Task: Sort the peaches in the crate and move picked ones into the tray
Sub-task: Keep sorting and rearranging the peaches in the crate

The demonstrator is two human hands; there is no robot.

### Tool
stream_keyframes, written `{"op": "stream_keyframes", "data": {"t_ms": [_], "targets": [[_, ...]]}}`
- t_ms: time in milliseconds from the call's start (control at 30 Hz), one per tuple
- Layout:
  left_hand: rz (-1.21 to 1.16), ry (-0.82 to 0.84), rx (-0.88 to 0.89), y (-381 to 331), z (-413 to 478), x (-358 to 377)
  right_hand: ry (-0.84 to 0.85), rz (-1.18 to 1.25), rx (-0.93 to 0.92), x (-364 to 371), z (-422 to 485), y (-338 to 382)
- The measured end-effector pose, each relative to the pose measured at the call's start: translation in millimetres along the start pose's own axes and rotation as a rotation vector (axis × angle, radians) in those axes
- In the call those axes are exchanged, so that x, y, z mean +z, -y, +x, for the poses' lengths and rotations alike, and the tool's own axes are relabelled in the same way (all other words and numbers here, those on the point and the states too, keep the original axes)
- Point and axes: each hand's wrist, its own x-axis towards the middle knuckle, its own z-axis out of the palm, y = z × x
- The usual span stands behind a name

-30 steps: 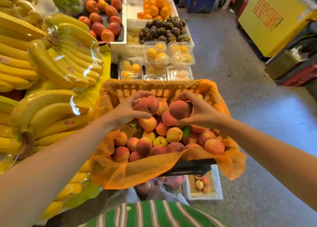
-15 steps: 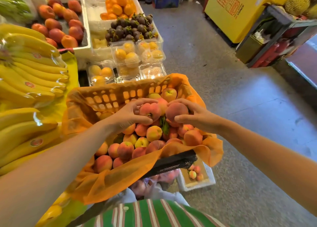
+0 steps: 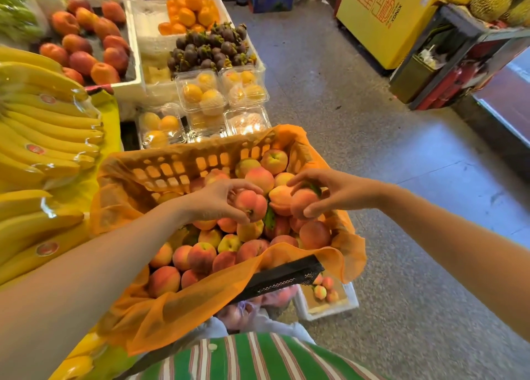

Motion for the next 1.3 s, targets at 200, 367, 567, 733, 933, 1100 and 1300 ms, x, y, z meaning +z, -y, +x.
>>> {"op": "stream_keyframes", "data": {"t_ms": [200, 367, 567, 733, 933, 1100, 1300], "targets": [[0.258, 0.067, -0.031, -2.7, 16.4, 19.4, 0.003, -0.397, 0.003, 6.1, 8.8, 2.2], [0.382, 0.034, -0.013, -2.7, 25.8, 36.2, -0.033, -0.55, -0.033, 7.1, 16.9, 0.8], [0.529, -0.01, 0.022, 2.6, 25.4, 35.9, -0.076, -0.769, -0.061, -0.4, 13.1, -3.1], [0.475, -0.036, 0.052, 5.3, 20.6, 36.9, -0.111, -0.798, -0.106, 2.4, 10.1, -1.6], [0.329, -0.323, 0.198, 6.2, -11.0, -4.5, -0.142, -0.524, -0.315, 6.3, 34.7, 55.8], [0.498, -0.621, 0.159, 49.7, -64.0, -46.8, 0.051, -0.441, -0.371, 48.7, 96.5, 110.2], [0.767, -0.713, -0.013, 112.9, -127.5, -55.5, 0.355, -0.655, -0.324, 134.2, 170.1, 111.2]]}}
